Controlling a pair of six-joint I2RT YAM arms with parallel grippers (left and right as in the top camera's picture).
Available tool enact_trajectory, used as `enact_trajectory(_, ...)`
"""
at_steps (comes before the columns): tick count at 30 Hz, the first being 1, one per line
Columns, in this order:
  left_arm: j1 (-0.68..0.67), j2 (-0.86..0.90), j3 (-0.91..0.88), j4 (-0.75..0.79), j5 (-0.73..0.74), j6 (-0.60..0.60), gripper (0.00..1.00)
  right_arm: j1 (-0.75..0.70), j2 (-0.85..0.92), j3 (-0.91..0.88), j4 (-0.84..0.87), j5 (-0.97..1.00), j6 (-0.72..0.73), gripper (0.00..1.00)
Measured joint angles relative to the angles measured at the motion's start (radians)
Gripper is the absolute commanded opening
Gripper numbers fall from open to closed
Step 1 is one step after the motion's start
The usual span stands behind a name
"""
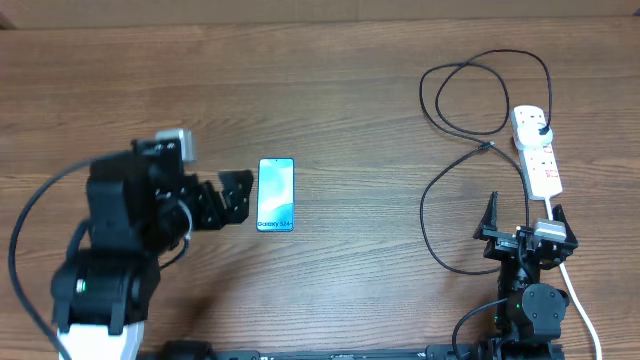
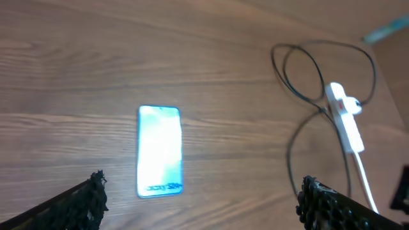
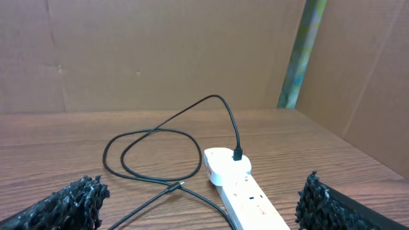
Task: Plug charger to phone and switch on socket
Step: 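Move the left gripper forward over the Galaxy S24 phone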
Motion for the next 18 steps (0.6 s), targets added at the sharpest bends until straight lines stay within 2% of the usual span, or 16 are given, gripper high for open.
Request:
enact_trajectory(6,-0.148,0.136,0.105,-0.007,-0.015,-0.018,1.00,0.000,0.000,0.000,0.000,0.000,0.000,1.00)
enact_trajectory(11,-0.288,0.256,0.155,-0.008,-0.083,-0.061,1.00,0.000,0.000,0.000,0.000,0.000,0.000,1.00)
enact_trajectory(18,-0.380,0.403,0.160,-0.046,-0.179,-0.091,1.00,0.000,0.000,0.000,0.000,0.000,0.000,1.00)
